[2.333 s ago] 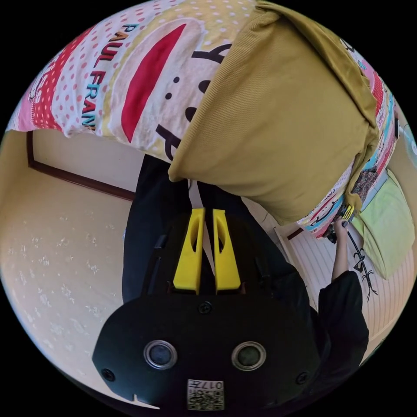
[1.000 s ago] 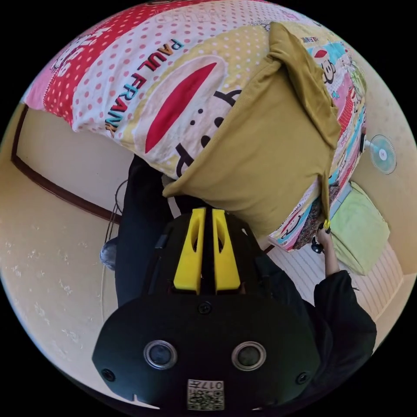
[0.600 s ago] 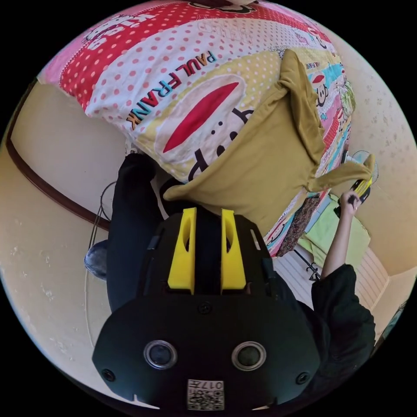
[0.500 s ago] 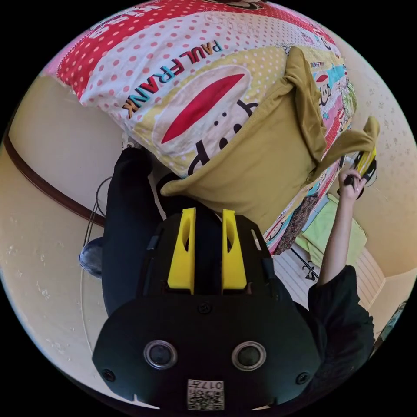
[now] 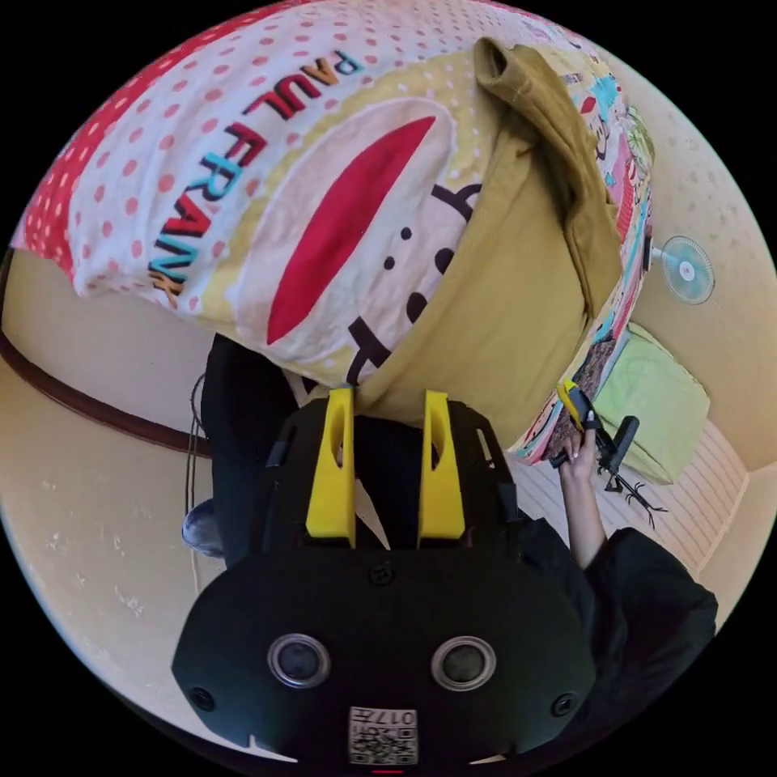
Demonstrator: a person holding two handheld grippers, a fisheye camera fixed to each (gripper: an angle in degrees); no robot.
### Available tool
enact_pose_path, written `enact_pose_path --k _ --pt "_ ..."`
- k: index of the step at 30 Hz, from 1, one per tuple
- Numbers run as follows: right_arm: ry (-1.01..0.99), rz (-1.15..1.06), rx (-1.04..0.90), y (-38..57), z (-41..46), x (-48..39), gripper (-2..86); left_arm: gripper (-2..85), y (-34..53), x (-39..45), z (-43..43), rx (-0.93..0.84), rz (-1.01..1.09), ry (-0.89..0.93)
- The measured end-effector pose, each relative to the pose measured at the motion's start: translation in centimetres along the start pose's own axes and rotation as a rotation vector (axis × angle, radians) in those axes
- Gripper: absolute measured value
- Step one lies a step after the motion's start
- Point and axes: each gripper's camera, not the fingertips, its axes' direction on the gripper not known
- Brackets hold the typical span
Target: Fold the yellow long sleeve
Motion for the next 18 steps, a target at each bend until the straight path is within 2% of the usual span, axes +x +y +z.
enact_pose_path --k 2,3,4,5,8,11,14,15,18 --pt "-0.092 0.038 -0.204 2.2 4.5 3.3 11.9 7.3 -0.1 0.6 1.1 -0.047 -0.001 0.007" --pt "-0.113 0.033 -0.184 2.6 4.5 3.5 9.7 5.2 0.0 1.1 1.0 -0.065 0.001 0.008" --pt "-0.155 0.013 -0.236 3.1 4.6 3.6 5.1 5.1 0.1 1.4 0.7 -0.071 0.003 0.012" --pt "-0.251 -0.011 -0.300 3.0 4.7 3.7 4.5 4.8 0.5 2.2 -0.4 -0.072 0.025 0.028" --pt "-0.335 0.037 -0.174 2.5 1.1 4.4 3.7 4.6 1.9 5.2 -5.4 -0.029 0.196 0.130" --pt "-0.404 0.015 -0.023 -0.1 -1.8 5.0 3.7 4.8 2.8 6.9 -11.3 0.104 0.241 0.165" --pt "-0.487 0.034 0.041 -4.7 -1.6 6.5 4.9 5.8 0.3 6.8 -14.7 0.218 0.192 0.290" --pt "-0.499 0.045 0.047 -5.5 -1.4 6.9 5.3 8.6 -1.0 6.2 -15.4 0.254 0.152 0.322" --pt "-0.499 0.172 0.083 -7.5 -0.6 9.4 11.1 13.6 -2.6 4.6 -16.1 0.307 0.057 0.315"
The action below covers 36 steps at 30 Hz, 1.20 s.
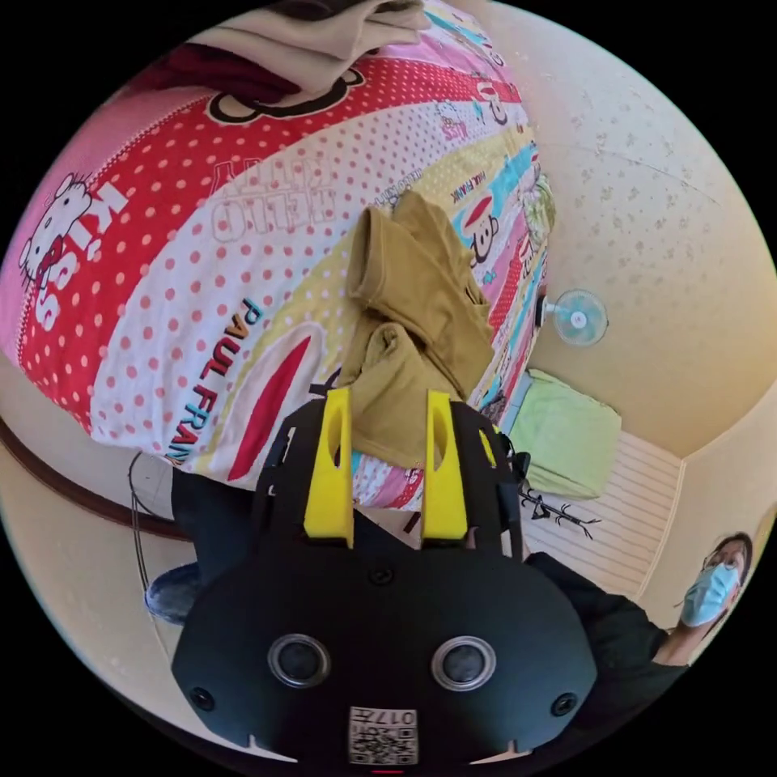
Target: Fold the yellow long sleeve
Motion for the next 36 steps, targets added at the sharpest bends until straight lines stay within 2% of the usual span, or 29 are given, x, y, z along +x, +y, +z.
enact_pose_path --k 2,7,10,12,15,19,22,24,27,31,36 --pt "-0.017 -0.010 -0.030 0.0 0.1 1.3 13.0 14.2 0.3 -0.3 -0.2 0.020 0.009 -0.016" --pt "0.056 0.017 -0.157 4.2 1.3 5.2 13.6 15.1 2.3 -2.2 2.9 -0.054 0.012 -0.166" --pt "0.052 0.103 -0.195 7.5 2.0 8.2 11.5 11.5 2.8 -3.9 5.3 -0.060 0.008 -0.076" --pt "-0.011 0.167 -0.170 8.5 1.6 9.7 7.9 6.0 2.5 -5.0 6.8 -0.071 -0.041 0.034" --pt "-0.168 0.194 -0.128 8.5 -0.8 10.4 4.3 2.1 2.3 -3.9 6.5 -0.104 -0.014 0.012" --pt "-0.439 0.029 -0.215 9.5 -5.9 9.0 3.0 0.2 4.2 -1.6 4.0 -0.207 0.105 0.108" --pt "-0.622 -0.046 -0.277 12.4 -10.6 8.5 2.7 -0.3 9.1 0.0 0.9 -0.267 0.169 0.221" --pt "-0.720 -0.057 -0.242 14.3 -13.8 8.5 2.5 -0.5 13.5 0.5 -1.8 -0.251 0.173 0.382" --pt "-0.815 0.003 -0.063 15.5 -18.4 9.3 2.4 -0.6 15.9 1.8 -4.0 -0.179 0.194 0.382" --pt "-0.866 0.006 0.021 8.3 -17.9 9.4 2.4 -0.5 10.8 4.2 -3.9 -0.064 0.262 0.453" --pt "-0.793 -0.050 0.025 -8.2 -12.3 4.7 2.8 1.2 -6.6 10.6 -1.1 0.109 0.389 0.271"
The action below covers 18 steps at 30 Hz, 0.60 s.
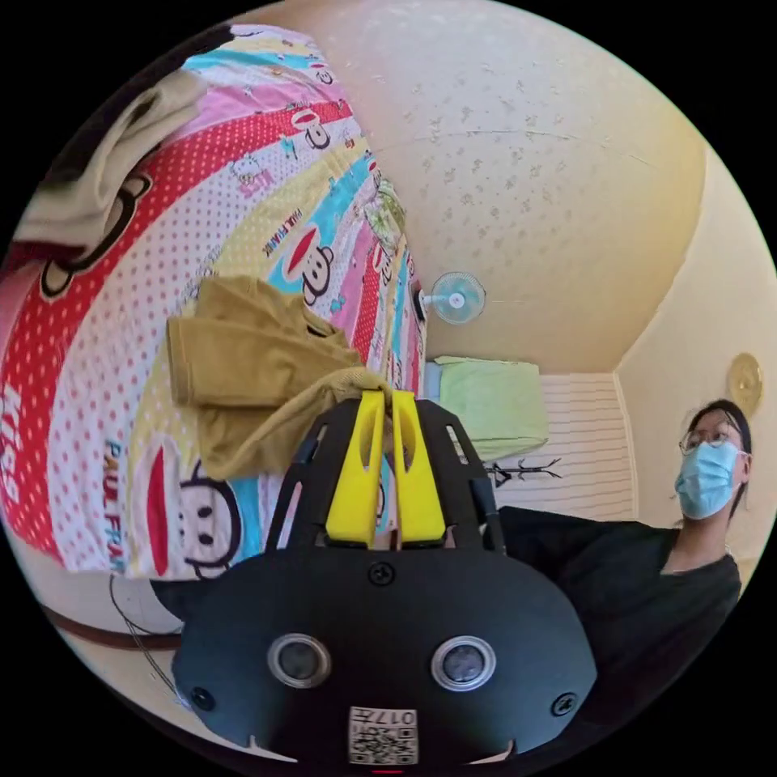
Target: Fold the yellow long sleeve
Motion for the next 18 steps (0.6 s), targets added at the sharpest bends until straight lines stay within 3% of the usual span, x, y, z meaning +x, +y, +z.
enact_pose_path --k 4,6,10,15,17,18 --pt "0.048 0.055 0.150 -10.0 5.9 0.0 3.8 8.3 -9.8 -3.2 3.7 0.057 -0.022 -0.118" --pt "0.184 0.071 0.162 -11.9 7.7 -1.0 4.7 11.3 -11.6 -5.1 4.7 0.101 -0.055 -0.163" --pt "0.715 -0.088 -0.094 -11.8 14.2 -2.8 7.4 12.7 -8.5 -9.4 6.5 0.083 -0.121 -0.254" --pt "1.128 -0.332 -0.421 -5.1 21.7 1.0 5.9 15.6 1.9 -21.8 9.9 0.039 -0.474 -0.281" --pt "1.471 -0.356 -0.608 -2.1 24.1 5.5 2.4 15.9 4.4 -25.1 11.4 0.019 -0.566 -0.260" --pt "1.529 -0.379 -0.637 -1.4 24.3 6.4 2.1 15.1 5.4 -26.6 12.2 0.012 -0.601 -0.275"
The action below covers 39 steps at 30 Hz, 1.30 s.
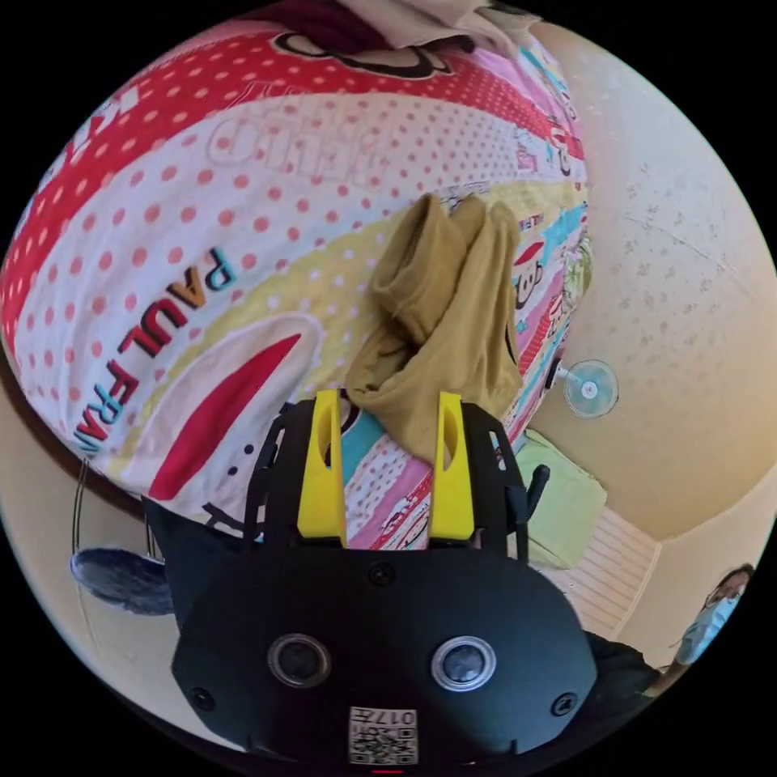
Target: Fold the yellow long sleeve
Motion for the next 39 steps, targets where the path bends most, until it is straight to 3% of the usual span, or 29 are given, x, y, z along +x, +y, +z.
enact_pose_path --k 2,6,10,15,20,23,28,32,37,39 --pt "0.091 0.001 0.040 1.1 0.7 -1.0 1.0 12.5 -0.3 -1.1 1.2 0.017 -0.018 -0.009" --pt "0.026 0.119 0.036 1.2 -0.6 -0.4 0.6 6.0 -1.9 1.4 2.2 0.065 0.039 0.013" --pt "-0.258 0.303 0.108 4.5 -3.3 3.5 0.5 5.3 -1.3 10.5 3.4 0.013 0.307 0.101" --pt "-0.449 0.494 0.145 12.8 -4.4 7.5 0.6 5.1 5.8 26.5 11.5 -0.172 0.806 -0.056" --pt "-0.559 0.598 0.128 21.4 -4.5 9.4 1.0 6.3 12.3 30.4 24.4 -0.452 1.018 -0.167" --pt "-0.747 0.642 0.185 25.0 -4.4 10.4 1.8 4.4 14.7 29.1 27.8 -0.571 1.067 -0.092" --pt "-0.996 0.705 0.274 29.1 -4.9 11.8 5.1 11.6 11.0 22.3 25.3 -0.399 0.851 -0.185" --pt "-1.233 0.766 0.360 31.3 -5.5 12.6 9.5 15.8 2.7 12.8 22.5 -0.228 0.487 -0.188" --pt "-1.471 0.872 0.442 32.8 -5.5 12.9 15.3 13.3 -2.9 4.2 27.1 -0.287 0.243 -0.134" --pt "-1.529 0.926 0.442 32.9 -5.2 12.8 17.6 8.6 -3.0 2.6 27.0 -0.258 0.171 -0.064"
